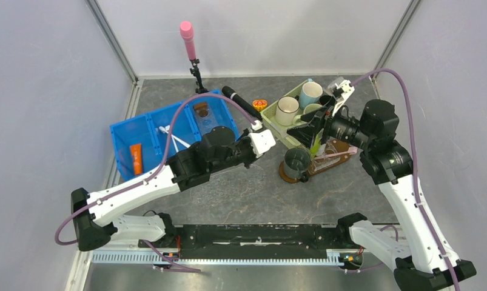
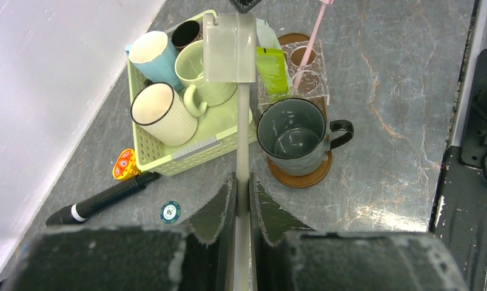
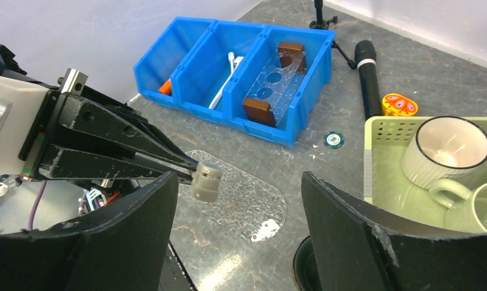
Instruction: Prepare toiletry sets of a toothbrush and toothpaste on the tray
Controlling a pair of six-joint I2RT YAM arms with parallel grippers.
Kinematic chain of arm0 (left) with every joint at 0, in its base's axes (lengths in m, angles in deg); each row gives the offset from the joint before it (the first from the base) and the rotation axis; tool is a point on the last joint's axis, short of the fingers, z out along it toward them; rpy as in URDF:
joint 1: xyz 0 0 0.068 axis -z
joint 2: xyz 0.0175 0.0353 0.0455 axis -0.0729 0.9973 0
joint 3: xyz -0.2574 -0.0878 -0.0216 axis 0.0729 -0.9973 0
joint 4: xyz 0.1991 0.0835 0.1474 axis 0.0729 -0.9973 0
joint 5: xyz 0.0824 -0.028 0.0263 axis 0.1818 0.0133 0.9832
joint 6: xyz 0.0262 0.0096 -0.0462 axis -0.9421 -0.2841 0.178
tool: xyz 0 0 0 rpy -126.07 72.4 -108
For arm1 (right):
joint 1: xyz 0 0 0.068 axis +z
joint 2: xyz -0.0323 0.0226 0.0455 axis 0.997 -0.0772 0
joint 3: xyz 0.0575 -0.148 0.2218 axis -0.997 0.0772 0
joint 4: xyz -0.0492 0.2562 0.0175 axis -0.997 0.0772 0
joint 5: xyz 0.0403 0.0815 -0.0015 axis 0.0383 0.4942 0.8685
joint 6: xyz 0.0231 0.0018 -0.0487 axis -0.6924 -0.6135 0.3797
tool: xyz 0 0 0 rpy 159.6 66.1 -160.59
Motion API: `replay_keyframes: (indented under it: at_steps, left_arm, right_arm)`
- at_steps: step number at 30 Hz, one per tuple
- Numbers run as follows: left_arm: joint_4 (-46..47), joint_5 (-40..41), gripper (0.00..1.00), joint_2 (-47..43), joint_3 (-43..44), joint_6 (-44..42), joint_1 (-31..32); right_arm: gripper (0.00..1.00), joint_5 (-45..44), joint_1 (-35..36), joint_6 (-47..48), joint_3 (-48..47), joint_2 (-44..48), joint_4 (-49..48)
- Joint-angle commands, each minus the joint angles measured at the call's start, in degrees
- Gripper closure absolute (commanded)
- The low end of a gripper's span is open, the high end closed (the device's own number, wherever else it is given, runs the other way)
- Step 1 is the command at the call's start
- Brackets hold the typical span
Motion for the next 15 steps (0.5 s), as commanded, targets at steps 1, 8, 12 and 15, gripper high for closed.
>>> replay_keyframes:
  at_steps: [1, 8, 12, 15]
  left_arm:
    - [3.09, 1.85, 0.98, 1.47, 3.21, -2.94, 0.55]
    - [4.24, 1.68, 0.98, 2.78, 3.96, -3.41, 0.88]
    - [4.54, 1.41, 0.98, 3.62, 4.24, -3.70, 0.91]
    - [5.30, 1.39, 0.98, 4.25, 4.28, -3.69, 0.91]
  right_arm:
    - [0.22, 2.50, 0.54, 0.88, -2.19, -0.52, 1.55]
    - [0.34, 3.04, 0.93, 1.38, -1.58, -1.88, 2.00]
    - [0.39, 3.84, 1.13, 1.35, -1.56, -2.69, 1.40]
    - [0.43, 4.83, 1.27, 1.00, -1.18, -3.00, 0.62]
